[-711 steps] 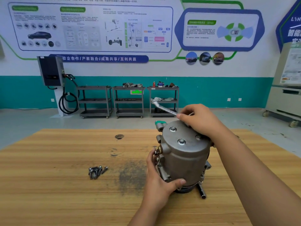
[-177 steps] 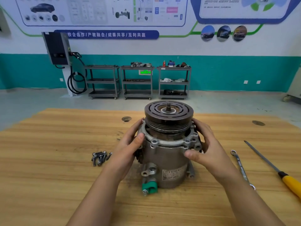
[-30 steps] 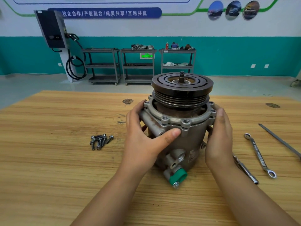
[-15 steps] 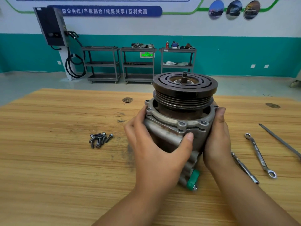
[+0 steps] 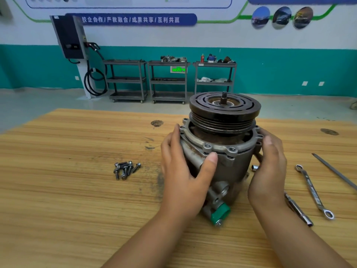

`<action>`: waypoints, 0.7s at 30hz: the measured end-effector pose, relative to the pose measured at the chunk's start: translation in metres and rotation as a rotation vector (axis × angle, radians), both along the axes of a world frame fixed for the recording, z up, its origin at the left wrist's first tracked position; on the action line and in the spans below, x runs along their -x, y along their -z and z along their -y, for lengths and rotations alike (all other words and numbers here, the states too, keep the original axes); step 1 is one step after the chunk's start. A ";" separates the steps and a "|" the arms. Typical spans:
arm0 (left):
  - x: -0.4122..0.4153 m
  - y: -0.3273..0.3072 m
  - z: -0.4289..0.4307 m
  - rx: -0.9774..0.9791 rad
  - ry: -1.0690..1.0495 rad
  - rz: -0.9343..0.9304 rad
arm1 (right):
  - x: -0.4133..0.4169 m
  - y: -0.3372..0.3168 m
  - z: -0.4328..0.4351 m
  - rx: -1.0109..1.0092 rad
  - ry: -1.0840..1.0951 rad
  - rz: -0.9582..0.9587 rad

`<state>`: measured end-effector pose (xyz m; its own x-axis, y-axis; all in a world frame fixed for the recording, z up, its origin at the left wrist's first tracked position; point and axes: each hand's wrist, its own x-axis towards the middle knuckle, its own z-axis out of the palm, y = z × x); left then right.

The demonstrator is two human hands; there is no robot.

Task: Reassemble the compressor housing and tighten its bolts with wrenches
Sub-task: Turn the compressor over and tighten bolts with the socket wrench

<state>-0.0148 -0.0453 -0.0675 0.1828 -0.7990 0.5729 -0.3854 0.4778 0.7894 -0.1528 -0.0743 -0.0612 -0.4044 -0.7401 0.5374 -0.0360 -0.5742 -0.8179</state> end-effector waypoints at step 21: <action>-0.071 0.008 0.040 -0.684 -0.628 0.526 | 0.009 0.001 -0.012 0.082 0.144 -0.141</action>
